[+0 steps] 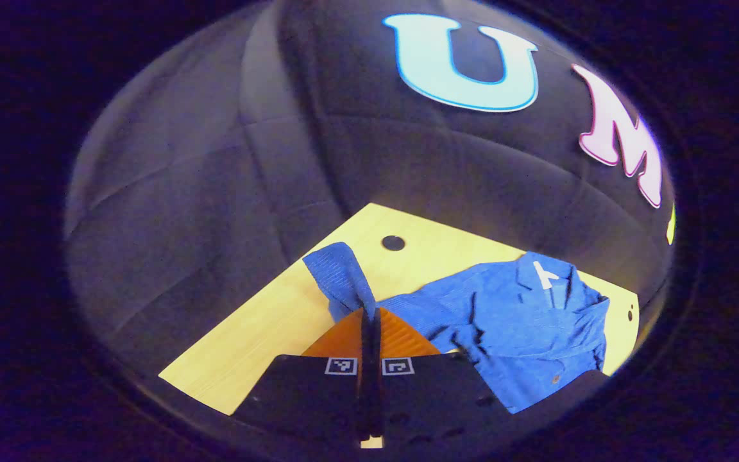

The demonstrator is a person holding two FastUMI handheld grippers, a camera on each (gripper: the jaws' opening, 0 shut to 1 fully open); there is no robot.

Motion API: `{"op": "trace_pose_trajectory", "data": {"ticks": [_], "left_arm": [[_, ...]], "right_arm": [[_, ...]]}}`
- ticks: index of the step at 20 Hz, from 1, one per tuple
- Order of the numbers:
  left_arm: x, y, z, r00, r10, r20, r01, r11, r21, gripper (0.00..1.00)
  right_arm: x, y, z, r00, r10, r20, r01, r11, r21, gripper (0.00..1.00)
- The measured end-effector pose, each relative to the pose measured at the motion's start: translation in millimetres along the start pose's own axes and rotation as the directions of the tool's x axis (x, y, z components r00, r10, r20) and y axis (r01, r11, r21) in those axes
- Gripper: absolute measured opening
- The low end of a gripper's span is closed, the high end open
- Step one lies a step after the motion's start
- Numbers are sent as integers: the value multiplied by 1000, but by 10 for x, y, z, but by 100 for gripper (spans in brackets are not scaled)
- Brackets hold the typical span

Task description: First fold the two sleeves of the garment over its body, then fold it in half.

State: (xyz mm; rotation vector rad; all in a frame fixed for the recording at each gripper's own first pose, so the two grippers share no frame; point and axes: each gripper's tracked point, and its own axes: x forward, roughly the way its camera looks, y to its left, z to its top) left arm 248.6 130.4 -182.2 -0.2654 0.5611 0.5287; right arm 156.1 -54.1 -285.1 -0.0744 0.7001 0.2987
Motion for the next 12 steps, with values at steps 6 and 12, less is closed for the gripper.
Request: {"op": "trace_pose_trajectory", "data": {"ticks": [6,12], "left_arm": [[-41,-2001,202,962,-273,27,267,954,138,0],[-96,-3651,-197,896,-443,-39,436,859,267,0]], "right_arm": [[-23,-379,-96,997,-78,-7,78,996,38,98],[-107,-822,-183,984,-179,4,178,981,84,98]]}}
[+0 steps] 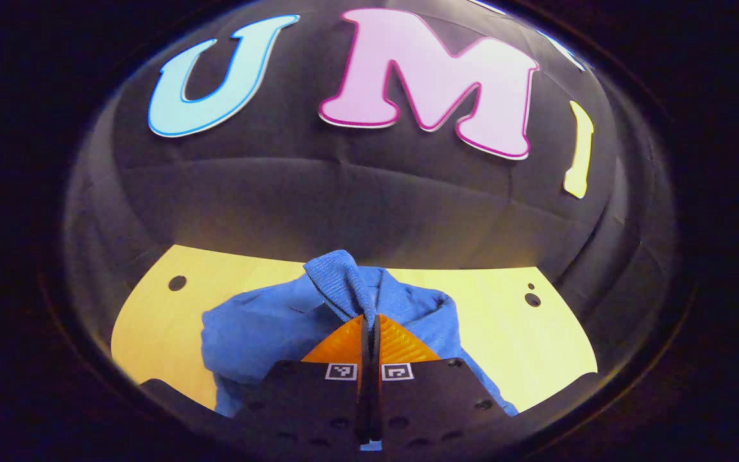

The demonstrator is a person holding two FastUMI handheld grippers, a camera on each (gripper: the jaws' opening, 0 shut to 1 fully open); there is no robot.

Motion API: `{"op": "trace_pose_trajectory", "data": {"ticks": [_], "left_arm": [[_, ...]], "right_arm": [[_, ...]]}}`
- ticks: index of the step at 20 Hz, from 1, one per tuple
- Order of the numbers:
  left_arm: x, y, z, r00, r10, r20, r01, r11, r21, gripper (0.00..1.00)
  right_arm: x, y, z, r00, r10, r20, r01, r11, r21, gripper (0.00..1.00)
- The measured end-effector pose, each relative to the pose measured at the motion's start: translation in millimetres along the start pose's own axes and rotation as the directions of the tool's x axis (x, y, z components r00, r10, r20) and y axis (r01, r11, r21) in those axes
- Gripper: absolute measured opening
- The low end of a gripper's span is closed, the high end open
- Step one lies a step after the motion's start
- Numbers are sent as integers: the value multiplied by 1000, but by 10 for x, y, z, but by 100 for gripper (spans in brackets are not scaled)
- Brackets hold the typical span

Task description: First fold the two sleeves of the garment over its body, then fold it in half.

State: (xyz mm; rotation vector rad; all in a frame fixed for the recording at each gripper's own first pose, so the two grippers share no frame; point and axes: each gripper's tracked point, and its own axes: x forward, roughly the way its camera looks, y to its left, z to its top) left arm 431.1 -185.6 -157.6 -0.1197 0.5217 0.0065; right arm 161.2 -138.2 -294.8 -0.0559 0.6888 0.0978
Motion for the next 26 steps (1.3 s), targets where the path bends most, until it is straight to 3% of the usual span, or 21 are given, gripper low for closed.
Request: {"op": "trace_pose_trajectory", "data": {"ticks": [3,5,6,9,14,17,20,22,26], "left_arm": [[226,-382,-141,998,38,-44,-34,995,93,0],[321,-694,-215,998,-32,-59,37,995,89,5],[365,-833,-242,996,-55,-65,60,995,82,17],[386,-916,-315,994,-77,-75,83,993,86,84],[-148,-535,-455,996,-79,-31,82,991,104,83],[-719,-70,-888,993,-87,-77,92,994,65,83],[-1360,580,-1464,987,-17,-161,27,998,57,83],[-1754,1063,-1928,966,80,-247,-64,995,75,83],[-2355,1662,-2795,882,200,-426,-187,980,73,83]], "right_arm": [[17,-196,-90,999,-49,-16,49,999,-2,98],[28,-287,-152,998,-62,-25,62,998,8,98],[35,-317,-197,997,-64,-38,65,998,17,98],[43,-362,-288,996,-67,-64,69,997,35,99],[174,-256,-405,992,-27,-126,35,997,62,98],[270,-232,-435,987,-10,-158,22,997,72,99],[302,-201,-501,982,2,-189,12,997,71,98],[313,-188,-599,974,2,-227,13,998,66,99],[311,-114,-896,936,25,-350,-1,998,68,99]]}}
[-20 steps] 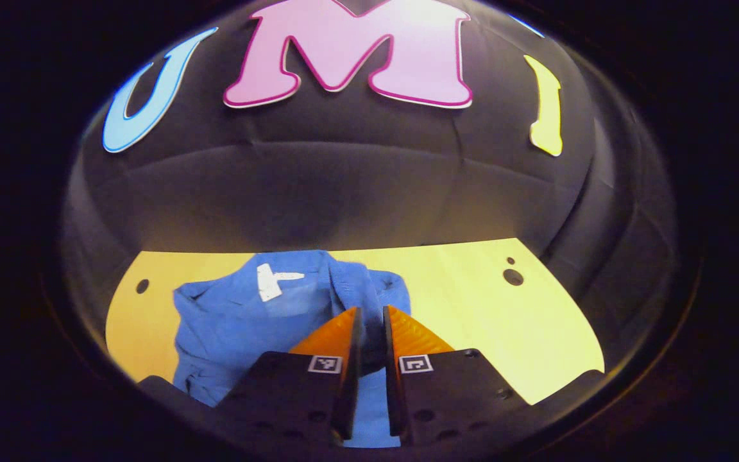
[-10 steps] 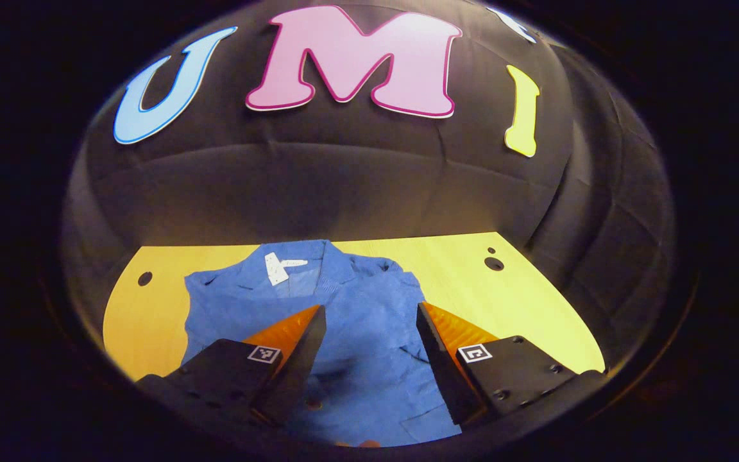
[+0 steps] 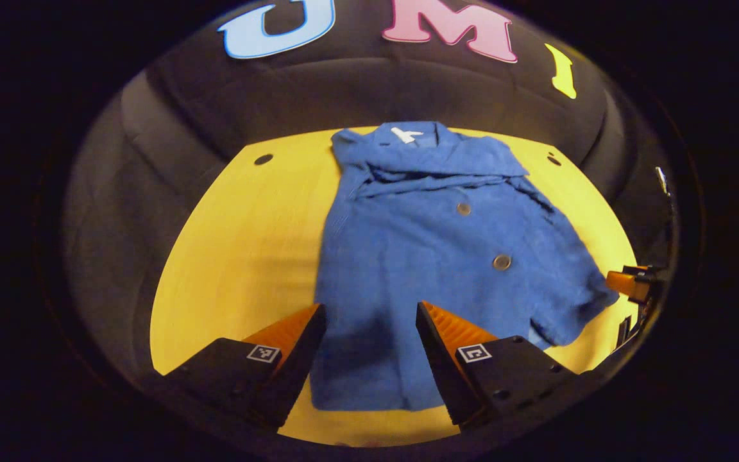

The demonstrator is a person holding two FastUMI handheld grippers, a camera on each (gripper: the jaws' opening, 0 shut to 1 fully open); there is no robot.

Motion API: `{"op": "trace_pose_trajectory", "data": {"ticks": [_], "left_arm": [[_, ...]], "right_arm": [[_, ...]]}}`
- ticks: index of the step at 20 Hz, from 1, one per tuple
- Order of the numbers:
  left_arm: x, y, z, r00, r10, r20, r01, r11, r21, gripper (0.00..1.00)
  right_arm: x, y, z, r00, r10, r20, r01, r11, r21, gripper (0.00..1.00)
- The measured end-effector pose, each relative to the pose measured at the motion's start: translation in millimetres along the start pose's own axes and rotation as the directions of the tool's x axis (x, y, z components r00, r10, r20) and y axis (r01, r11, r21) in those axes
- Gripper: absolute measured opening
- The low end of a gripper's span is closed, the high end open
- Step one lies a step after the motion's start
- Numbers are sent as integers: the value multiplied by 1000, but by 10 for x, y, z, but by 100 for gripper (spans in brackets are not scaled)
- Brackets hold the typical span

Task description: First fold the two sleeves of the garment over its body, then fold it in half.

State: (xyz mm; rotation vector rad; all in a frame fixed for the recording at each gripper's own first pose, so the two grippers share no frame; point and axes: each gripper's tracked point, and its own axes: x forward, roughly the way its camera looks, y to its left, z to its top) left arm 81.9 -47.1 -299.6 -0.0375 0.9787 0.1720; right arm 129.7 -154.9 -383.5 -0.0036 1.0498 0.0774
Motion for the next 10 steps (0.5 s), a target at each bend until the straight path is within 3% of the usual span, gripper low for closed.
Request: {"op": "trace_pose_trajectory", "data": {"ticks": [3,9,10], "left_arm": [[21,150,-502,995,13,-95,-19,998,-67,83],[154,174,-661,991,-27,-134,9,990,-140,83],[135,159,-633,991,-27,-130,10,992,-129,83]], "right_arm": [[83,-70,-108,999,-30,-30,30,1000,-2,99],[195,-62,-348,994,-53,-93,57,998,33,99],[208,-41,-365,993,-48,-104,52,998,37,92]]}}
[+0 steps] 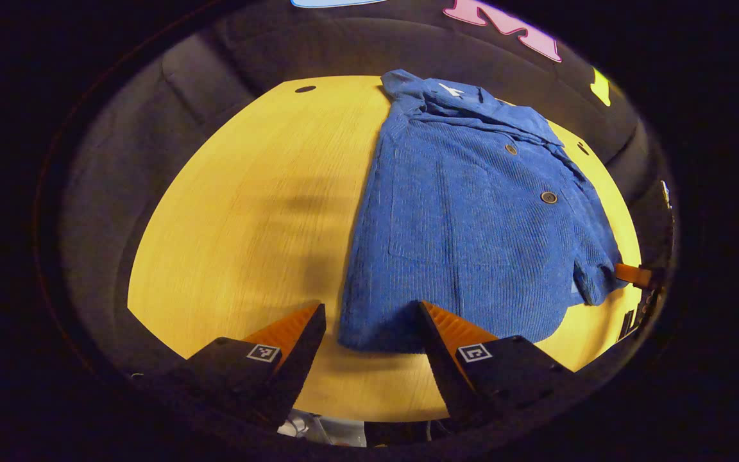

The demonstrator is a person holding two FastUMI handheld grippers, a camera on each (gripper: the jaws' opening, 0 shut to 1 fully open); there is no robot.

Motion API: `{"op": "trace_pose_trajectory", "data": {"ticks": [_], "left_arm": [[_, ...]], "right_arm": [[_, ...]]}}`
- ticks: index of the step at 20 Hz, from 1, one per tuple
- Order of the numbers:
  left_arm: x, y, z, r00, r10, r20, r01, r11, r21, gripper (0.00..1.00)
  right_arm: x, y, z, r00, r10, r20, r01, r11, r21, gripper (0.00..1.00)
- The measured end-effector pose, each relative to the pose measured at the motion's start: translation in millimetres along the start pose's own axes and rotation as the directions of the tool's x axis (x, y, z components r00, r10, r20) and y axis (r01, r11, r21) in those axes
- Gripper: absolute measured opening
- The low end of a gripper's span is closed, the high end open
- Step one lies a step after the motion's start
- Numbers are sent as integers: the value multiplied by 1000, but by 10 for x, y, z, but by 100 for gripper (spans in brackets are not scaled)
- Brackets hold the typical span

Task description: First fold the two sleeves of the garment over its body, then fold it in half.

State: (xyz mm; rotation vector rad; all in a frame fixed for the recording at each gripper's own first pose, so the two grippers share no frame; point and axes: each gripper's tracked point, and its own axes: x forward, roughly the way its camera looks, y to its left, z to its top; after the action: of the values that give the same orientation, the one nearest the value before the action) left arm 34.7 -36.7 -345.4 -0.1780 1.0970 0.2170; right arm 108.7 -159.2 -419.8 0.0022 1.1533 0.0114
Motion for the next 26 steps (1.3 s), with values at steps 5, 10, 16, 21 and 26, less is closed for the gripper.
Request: {"op": "trace_pose_trajectory", "data": {"ticks": [5,10,16,21,26], "left_arm": [[45,-175,28,999,-32,4,31,995,93,84],[70,-416,67,999,-52,7,52,995,83,7],[22,-517,67,990,-142,-11,142,988,56,0],[-366,-597,273,983,-175,58,171,982,75,0],[-734,-668,663,968,-212,138,201,976,89,0]], "right_arm": [[4,37,3,1000,13,-23,-12,999,40,96],[-17,265,46,998,53,-20,-53,998,18,13],[-74,479,-6,986,166,-26,-166,986,-6,1],[-498,628,200,980,190,60,-189,982,-29,1],[-851,861,605,961,246,125,-242,969,-47,1]]}}
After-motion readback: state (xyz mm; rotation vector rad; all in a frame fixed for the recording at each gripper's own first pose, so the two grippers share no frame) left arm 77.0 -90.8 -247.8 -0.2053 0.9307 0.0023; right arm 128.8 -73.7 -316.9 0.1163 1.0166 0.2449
